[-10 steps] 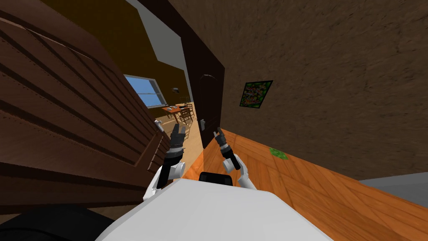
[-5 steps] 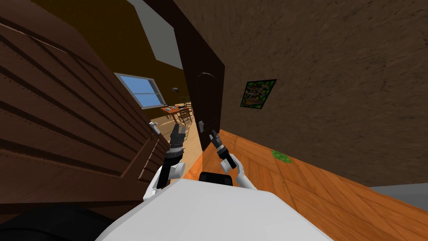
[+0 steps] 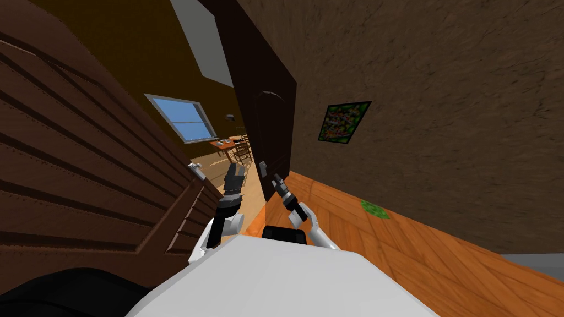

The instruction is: Push the door open

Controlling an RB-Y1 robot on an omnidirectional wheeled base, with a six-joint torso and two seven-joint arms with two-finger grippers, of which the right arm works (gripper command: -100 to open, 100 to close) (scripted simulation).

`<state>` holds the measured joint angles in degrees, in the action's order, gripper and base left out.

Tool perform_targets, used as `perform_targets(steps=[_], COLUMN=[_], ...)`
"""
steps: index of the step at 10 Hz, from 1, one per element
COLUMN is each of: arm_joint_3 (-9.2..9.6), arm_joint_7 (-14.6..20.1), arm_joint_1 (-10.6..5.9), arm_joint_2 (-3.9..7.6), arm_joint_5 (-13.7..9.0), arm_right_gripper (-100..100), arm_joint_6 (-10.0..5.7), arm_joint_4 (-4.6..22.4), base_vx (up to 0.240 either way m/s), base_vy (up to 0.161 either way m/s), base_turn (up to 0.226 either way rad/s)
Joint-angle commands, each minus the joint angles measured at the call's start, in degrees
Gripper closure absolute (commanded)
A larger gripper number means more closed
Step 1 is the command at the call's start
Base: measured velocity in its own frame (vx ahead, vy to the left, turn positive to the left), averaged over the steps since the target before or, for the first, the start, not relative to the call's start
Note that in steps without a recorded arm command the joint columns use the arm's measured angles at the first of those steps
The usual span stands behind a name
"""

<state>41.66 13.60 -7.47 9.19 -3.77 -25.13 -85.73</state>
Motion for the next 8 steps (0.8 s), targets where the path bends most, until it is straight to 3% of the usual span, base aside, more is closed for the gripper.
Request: perform_targets(steps=[1, 8], arm_joint_3=[1.78, 8.95], arm_joint_7=[0.4, 2.3], arm_joint_1=[-1.47, -6.99], arm_joint_2=[0.02, 0.56], arm_joint_5=[-0.2, -0.8], arm_right_gripper=[-100, -100], arm_joint_6=[0.02, 0.77], arm_joint_4=[2.3, 10.4], base_vx=[0.123, 0.165], base_vy=[-0.027, -0.013], base_turn=[0.002, 0.003])
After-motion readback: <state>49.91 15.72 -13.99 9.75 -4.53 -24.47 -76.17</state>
